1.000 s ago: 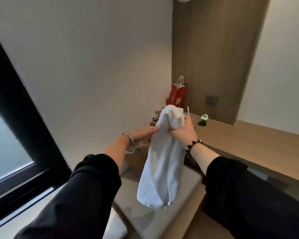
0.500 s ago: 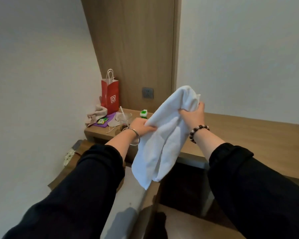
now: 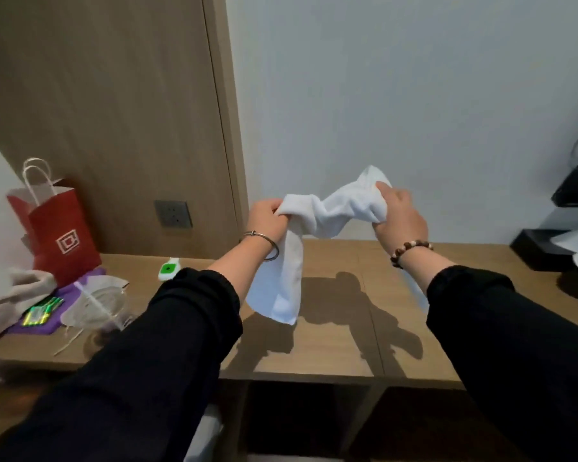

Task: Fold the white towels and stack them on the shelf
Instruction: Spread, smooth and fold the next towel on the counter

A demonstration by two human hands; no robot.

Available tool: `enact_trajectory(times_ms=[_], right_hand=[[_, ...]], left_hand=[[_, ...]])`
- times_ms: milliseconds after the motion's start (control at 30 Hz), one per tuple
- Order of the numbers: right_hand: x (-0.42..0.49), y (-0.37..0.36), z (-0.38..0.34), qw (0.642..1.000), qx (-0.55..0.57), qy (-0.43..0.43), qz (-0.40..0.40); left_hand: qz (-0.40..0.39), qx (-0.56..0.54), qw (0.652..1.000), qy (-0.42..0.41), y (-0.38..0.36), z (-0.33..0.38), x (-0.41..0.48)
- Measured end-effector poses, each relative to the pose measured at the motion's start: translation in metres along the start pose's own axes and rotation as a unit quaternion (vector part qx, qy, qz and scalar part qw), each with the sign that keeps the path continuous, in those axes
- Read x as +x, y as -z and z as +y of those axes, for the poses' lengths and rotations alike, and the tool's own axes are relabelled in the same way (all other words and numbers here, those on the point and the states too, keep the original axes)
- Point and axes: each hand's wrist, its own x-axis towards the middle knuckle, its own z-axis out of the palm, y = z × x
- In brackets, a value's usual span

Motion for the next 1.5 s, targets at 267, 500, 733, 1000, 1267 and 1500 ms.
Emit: enact_trajectory(times_ms=[267, 500, 733, 1000, 1267, 1500], right_hand=[[0.006, -0.073, 0.129, 0.936, -0.182, -0.038, -0.298], [0.018, -0.132, 0.170, 0.902, -0.190, -0.071, -0.380], [0.031, -0.190, 0.250, 0.856, -0.213, -0.040, -0.469], [0.042, -0.228, 0.301, 0.893, -0.202, 0.115, -0.384], [0.041, -0.239, 0.303, 0.937, -0.162, 0.154, -0.267], [0.045, -0.256, 0.312, 0.945, -0.141, 0.175, -0.236]], left_hand=[[-0.323, 0.020, 0.937, 0.129, -0.132, -0.053, 0.040], [-0.367, 0.205, 0.906, 0.044, -0.233, -0.085, 0.049], [-0.375, 0.186, 0.886, 0.201, -0.341, -0.101, 0.021], [-0.237, 0.197, 0.928, 0.210, -0.411, -0.090, 0.029], [-0.156, 0.154, 0.950, 0.223, -0.417, -0.093, 0.033], [-0.129, 0.080, 0.967, 0.204, -0.404, -0.081, 0.031]])
